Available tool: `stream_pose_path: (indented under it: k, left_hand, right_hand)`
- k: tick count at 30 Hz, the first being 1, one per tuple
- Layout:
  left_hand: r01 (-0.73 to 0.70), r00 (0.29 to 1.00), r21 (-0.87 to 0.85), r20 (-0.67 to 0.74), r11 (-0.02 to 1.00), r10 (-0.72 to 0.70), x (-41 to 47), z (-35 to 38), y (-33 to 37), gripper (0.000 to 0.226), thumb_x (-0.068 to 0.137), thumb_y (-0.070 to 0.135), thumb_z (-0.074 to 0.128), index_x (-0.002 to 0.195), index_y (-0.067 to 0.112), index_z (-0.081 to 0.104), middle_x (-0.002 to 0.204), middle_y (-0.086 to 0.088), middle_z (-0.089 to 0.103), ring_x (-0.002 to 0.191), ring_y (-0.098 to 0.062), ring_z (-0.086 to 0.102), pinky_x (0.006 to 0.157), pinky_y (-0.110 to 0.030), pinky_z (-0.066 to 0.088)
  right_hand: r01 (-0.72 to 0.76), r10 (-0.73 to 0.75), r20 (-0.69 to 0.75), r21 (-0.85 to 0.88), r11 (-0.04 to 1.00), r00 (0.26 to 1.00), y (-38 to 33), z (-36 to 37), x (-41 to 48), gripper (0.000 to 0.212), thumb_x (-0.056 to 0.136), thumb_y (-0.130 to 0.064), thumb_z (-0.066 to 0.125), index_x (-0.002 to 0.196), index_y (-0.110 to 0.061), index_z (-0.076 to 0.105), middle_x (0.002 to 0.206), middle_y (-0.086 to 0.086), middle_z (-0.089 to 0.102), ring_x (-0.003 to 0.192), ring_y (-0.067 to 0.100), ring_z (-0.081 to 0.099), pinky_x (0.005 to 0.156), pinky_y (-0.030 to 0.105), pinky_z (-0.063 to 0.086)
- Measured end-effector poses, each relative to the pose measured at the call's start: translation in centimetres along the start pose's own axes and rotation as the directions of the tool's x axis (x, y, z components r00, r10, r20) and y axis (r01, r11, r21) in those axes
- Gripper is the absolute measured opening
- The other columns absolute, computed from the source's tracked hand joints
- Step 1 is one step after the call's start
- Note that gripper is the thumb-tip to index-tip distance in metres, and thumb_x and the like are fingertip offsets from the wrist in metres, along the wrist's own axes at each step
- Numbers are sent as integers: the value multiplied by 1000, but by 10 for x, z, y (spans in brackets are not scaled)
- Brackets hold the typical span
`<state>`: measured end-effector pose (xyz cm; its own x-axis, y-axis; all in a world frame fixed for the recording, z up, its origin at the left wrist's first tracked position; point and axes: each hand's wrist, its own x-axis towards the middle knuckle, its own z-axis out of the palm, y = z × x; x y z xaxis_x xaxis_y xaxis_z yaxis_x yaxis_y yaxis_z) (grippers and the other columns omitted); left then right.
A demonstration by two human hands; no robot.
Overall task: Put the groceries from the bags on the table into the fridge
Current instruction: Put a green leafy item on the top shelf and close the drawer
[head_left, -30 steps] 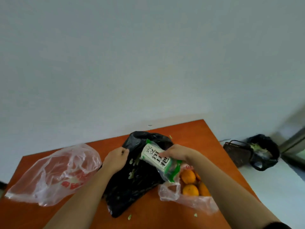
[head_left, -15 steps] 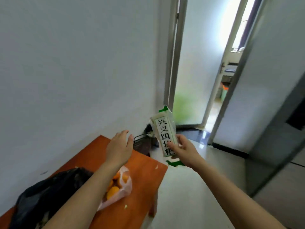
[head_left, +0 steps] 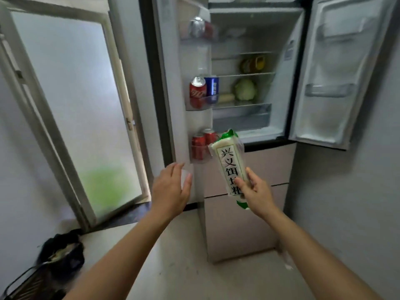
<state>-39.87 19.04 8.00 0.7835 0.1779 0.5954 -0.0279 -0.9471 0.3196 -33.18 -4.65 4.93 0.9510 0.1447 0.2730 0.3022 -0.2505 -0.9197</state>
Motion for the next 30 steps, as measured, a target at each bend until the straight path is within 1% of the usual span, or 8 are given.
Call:
stream_pose_path:
  k: [5,9,11,17,20,23,27,30]
  left_hand:
    - [-112,993,-2,35,994,112,64,56,103,49,99,48,41,140,22,45,142,-2,50,128,-20,47,104,-42,42]
    - [-197,980,48,5,979,197,117,80,148,53,99,51,38,141,20,45,142,-3,50,130,-21,45,104,-42,42]
    - [-225,974,63,-12,972,226,143,94,160,56,96,52,36,140,18,47,141,-4,51,129,-22,47,102,-43,43]
    - [-231,970,70,-68,971,235,228,155,176,55,98,47,43,143,14,46,148,-9,44,136,-27,40,105,-46,39]
    - [-238,965,82,-90,968,245,279,194,179,56,99,49,41,145,17,42,152,-9,38,140,-26,34,110,-45,34]
    - [-202,975,67,-83,977,207,337,231,182,57,99,50,41,147,19,38,156,-7,32,144,-24,28,113,-44,30]
    - [-152,986,88,-58,984,158,415,266,184,59,99,50,40,149,19,35,159,-7,27,146,-24,22,115,-46,27]
    - [-143,988,144,-45,979,151,475,281,185,59,98,50,42,148,19,36,158,-11,27,145,-27,24,114,-48,28]
  right_hand:
    - [7,-4,-111,24,1000,994,21,-113,50,59,95,-33,67,148,-18,46,121,-4,69,102,11,69,89,42,60]
    - [84,-70,-129,106,991,989,23,-163,98,40,97,-20,64,135,-30,56,108,-14,71,86,-2,71,67,21,59]
    - [112,-90,-147,150,982,985,27,-180,123,38,98,-18,63,133,-30,57,109,-12,71,87,1,72,62,20,58]
    - [143,-100,-192,224,964,976,48,-204,220,39,98,-25,63,136,-24,58,121,-5,70,107,15,70,75,32,62]
    - [164,-124,-202,198,966,971,51,-210,285,40,97,-30,62,136,-25,58,121,-7,69,108,11,68,80,29,61]
    - [185,-140,-208,216,959,968,46,-214,359,36,98,-31,62,133,-22,60,120,-5,70,106,10,69,88,35,60]
    - [171,-116,-191,302,938,975,27,-219,460,28,99,-26,61,126,-19,63,116,-1,73,106,14,70,87,32,60]
    - [194,-139,-194,302,933,971,8,-224,527,31,99,-29,62,126,-15,63,112,2,74,104,19,71,87,35,59]
